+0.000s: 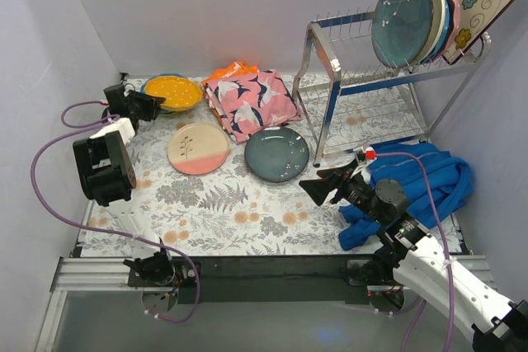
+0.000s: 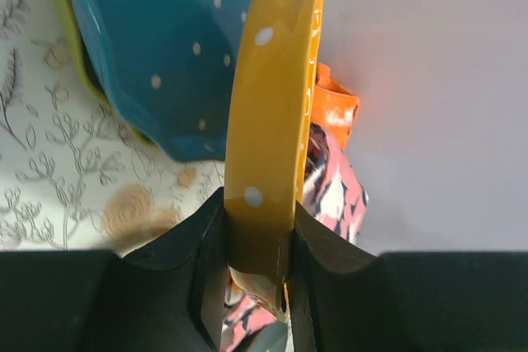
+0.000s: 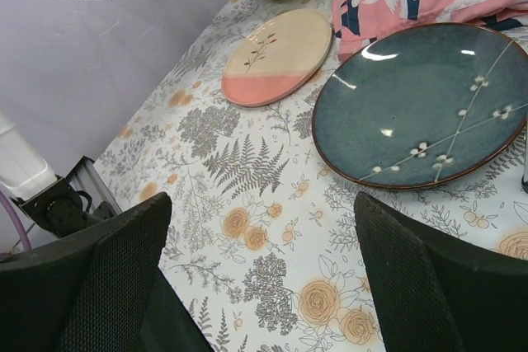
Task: Unload the plates from the dish rack
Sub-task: Place the plate at the corner of the board.
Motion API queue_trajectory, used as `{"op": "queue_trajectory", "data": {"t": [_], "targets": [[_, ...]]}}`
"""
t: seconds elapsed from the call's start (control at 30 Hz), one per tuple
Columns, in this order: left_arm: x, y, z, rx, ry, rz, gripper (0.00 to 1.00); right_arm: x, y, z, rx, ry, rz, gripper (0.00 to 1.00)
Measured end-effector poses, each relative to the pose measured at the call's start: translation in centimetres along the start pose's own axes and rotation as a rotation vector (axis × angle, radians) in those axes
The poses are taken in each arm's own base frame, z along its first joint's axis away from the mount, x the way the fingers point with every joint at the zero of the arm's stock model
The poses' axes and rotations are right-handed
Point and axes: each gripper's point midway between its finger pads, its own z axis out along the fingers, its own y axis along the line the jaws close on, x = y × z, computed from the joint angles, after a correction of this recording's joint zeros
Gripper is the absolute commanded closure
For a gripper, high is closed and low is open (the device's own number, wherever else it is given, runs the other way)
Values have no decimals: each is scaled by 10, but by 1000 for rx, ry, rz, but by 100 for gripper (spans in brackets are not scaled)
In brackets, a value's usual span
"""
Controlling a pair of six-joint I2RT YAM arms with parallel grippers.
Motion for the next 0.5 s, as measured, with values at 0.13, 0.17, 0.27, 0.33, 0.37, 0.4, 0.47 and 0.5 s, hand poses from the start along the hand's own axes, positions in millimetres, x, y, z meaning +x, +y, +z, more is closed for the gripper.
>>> {"op": "queue_trajectory", "data": {"t": [0.13,0.17,0.27,0.33,0.37,0.4,0.47,0.5], "targets": [[-14,-3,21,-17,-5,65,100,3,-3,1,7,11,-12,5],[-15,-4,22,-14,-6,70,100,3,-3,1,8,12,-14,6],[-26,-11,27,-11,-32,119,100,5,-4,2,9,19,-13,7],[-31,-16,30,-3,-41,141,100,6,-3,2,5,26,-12,7],[-34,-19,32,3,-47,150,100,8,-3,3,3,33,-11,7],[-37,-19,35,6,-51,155,100,8,-3,3,0,37,-10,7],[-39,-14,38,3,-53,157,100,10,-2,4,-7,46,-9,7],[-39,-11,39,-3,-52,156,100,12,-2,4,-8,51,-8,7]]}}
